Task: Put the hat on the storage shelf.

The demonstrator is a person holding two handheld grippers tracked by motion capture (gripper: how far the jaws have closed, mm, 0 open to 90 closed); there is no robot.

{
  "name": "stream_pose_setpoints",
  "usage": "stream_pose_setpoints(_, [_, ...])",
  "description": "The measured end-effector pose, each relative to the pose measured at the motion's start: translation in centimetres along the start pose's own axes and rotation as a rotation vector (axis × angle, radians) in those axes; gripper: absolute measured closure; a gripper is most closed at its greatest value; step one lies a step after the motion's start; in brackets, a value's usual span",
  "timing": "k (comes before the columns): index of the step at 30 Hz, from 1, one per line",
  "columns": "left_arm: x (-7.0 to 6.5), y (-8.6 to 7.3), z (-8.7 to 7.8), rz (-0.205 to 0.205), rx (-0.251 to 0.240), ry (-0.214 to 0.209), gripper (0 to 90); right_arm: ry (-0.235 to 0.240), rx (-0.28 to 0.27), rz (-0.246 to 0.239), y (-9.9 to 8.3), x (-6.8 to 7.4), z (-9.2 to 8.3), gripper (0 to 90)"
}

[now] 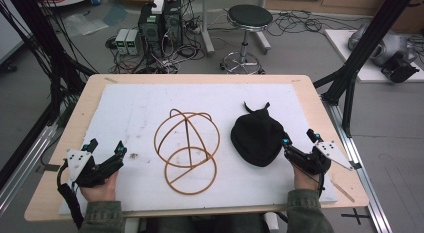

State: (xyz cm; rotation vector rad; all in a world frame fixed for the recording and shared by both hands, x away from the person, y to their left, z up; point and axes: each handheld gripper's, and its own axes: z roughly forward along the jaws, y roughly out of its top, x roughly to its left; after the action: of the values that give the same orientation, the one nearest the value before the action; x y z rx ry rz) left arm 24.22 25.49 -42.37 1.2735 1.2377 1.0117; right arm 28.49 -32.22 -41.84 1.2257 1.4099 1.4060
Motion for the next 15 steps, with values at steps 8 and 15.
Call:
stream_pose_setpoints(8, [0.19, 0.01, 0.19, -0.014, 0.002, -0.007, 17.2, -0.003, -0.010, 0.002, -0.05, -0.07, -0.24, 12.4])
stream_pose_setpoints(15, [-0.14, -0.10, 0.36, -0.011, 0.008, -0.018, 17.5, -0.004, -0.004, 0.017, -0.10, -0.16, -0.24, 12.4])
